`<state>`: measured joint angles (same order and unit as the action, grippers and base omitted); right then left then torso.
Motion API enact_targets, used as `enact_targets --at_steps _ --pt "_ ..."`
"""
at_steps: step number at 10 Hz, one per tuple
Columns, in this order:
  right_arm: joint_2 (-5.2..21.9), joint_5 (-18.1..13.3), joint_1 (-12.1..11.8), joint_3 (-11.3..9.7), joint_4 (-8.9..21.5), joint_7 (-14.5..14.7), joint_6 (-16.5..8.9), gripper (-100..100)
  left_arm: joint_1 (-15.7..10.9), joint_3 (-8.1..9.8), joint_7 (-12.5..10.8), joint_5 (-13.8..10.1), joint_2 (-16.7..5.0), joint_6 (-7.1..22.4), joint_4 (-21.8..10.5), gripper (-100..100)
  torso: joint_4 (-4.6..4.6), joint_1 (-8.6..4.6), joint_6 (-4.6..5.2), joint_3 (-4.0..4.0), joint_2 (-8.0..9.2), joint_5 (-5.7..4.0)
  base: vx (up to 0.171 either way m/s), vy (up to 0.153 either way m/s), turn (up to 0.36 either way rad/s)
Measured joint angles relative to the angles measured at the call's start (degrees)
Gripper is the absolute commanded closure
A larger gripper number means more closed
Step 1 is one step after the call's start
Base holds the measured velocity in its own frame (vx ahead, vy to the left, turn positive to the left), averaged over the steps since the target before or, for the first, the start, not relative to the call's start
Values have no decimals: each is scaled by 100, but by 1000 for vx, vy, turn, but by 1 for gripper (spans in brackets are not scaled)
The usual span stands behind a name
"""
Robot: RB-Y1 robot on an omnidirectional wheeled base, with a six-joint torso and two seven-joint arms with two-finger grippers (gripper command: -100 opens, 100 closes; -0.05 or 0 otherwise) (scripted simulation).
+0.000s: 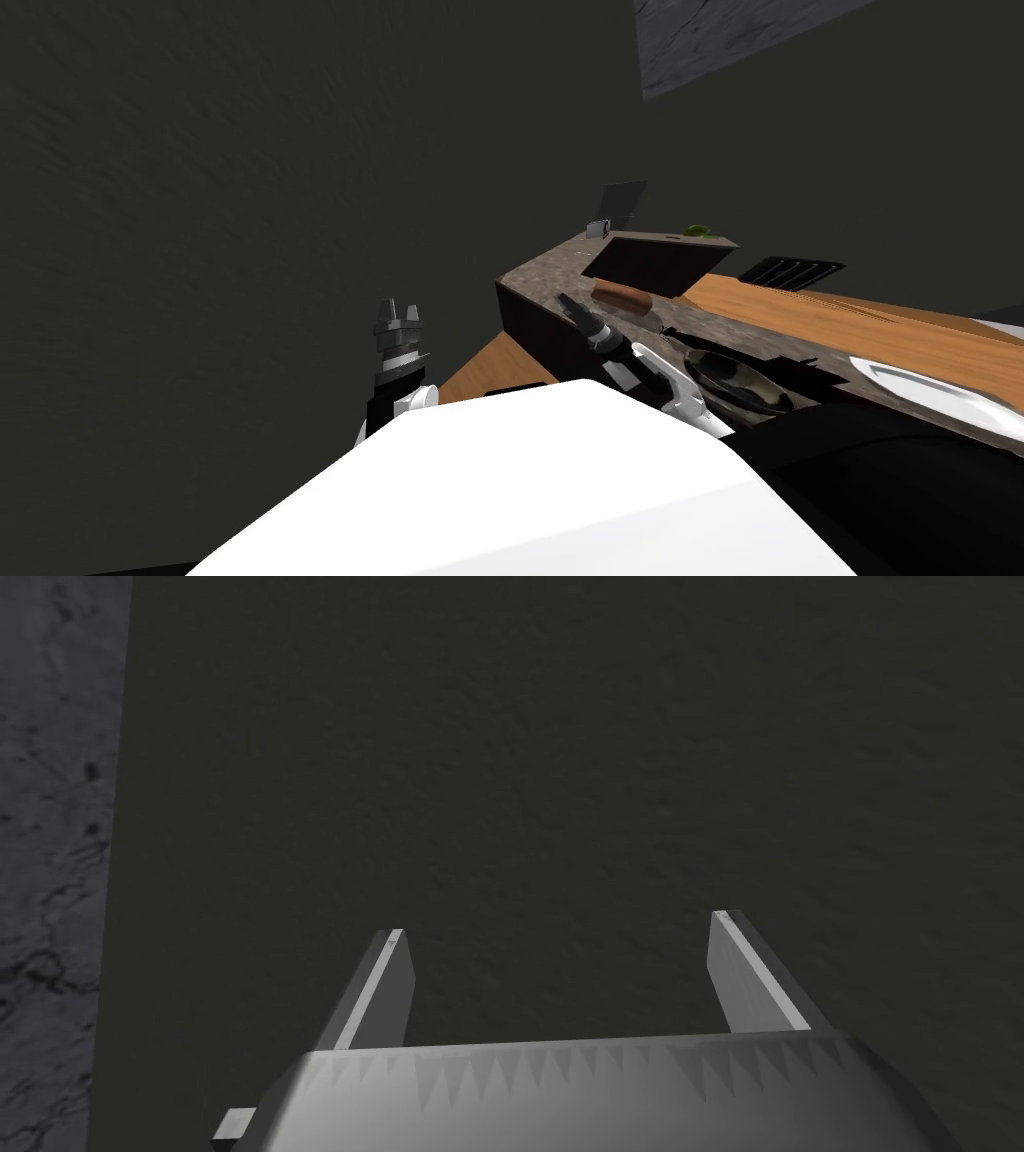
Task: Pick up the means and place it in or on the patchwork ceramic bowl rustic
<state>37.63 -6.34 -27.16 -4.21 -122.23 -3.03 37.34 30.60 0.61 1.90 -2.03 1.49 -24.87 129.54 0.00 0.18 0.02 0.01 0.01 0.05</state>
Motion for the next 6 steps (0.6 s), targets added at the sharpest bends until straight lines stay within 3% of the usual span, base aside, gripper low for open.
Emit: enact_targets --at_steps 6 --pt "983 -202 101 -131 569 -236 24 -100 0 0 0 0 0 0 0 0 -1 -7 1 -2 -4 -2 15 42 103"
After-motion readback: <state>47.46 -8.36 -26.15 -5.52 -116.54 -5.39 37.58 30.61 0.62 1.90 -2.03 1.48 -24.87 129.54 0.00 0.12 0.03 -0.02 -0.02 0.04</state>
